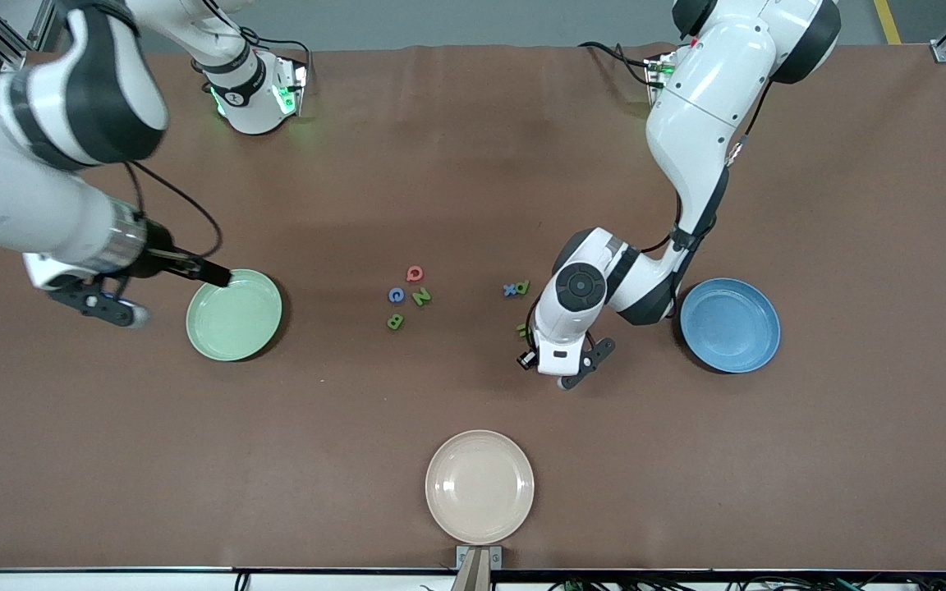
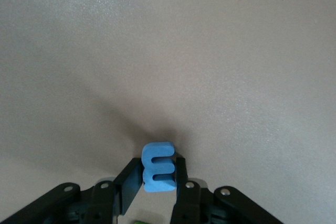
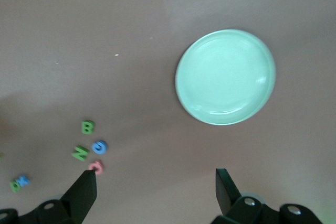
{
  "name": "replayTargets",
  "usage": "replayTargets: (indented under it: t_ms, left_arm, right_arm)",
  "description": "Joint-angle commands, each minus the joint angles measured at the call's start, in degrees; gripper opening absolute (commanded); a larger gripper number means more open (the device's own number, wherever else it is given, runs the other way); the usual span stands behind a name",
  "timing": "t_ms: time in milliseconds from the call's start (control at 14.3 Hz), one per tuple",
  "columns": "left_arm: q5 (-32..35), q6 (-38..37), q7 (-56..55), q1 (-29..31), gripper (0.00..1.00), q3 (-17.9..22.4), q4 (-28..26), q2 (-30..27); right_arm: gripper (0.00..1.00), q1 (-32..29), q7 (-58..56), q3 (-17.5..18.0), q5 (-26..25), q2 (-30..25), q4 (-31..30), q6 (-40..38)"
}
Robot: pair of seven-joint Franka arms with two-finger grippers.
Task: Sort upper and lower case letters into plates
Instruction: 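Place the blue E on the blue plate while the right gripper grasps B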
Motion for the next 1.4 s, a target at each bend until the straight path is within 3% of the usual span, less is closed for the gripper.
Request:
replayTargets:
  t_ms: [0,140,349,629,768,1048,1188,1327]
  left_arm:
    - [1.07,0.06,-1.3,-0.57,0.17,0.5,0.39,0.24]
    - [1.07,-0.55,-1.21,-0.14,0.12,0.5,0.39,-0.72]
    - [1.16,-5.45,1.94,3.54,0.11,-0.11,-2.49,-6.77]
    - [1.07,-11.36,13.7,8.29,0.11,-0.29,-14.07,-19.16]
    - [1.07,-10.58,20.56,10.23,0.11,-0.12,-22.86,-24.7]
    - [1.16,-4.53,31.72,16.64,0.11,-0.12,-33.69,-30.43]
    - [1.24,-1.1,37.87,20.06,0.11,-0.12,-36.77,-31.05]
    - [2.99,0.06,42.19,23.14,0.11,-0.12,-37.75,-30.96]
  right_arm:
    - [1.0,6.07,9.44,-0.48,0.67,-0.87,-6.09,8.45]
    - [1.0,10.21,15.17,-0.48,0.67,2.11,-7.42,14.17]
    - [1.0,15.31,19.85,-0.48,0.67,7.64,-7.6,20.68]
    - [1.0,19.44,22.74,-0.4,0.85,14.94,-7.6,29.64]
    - [1.0,20.5,22.84,-0.4,0.85,18.19,-7.6,32.81]
    - [0.99,22.53,22.4,-0.48,0.67,23.03,-7.43,40.01]
    - [0.93,22.62,21.87,-0.48,0.06,25.49,-6.73,41.87]
    - [0.8,22.88,21.78,-0.48,-0.03,26.47,-6.2,42.58]
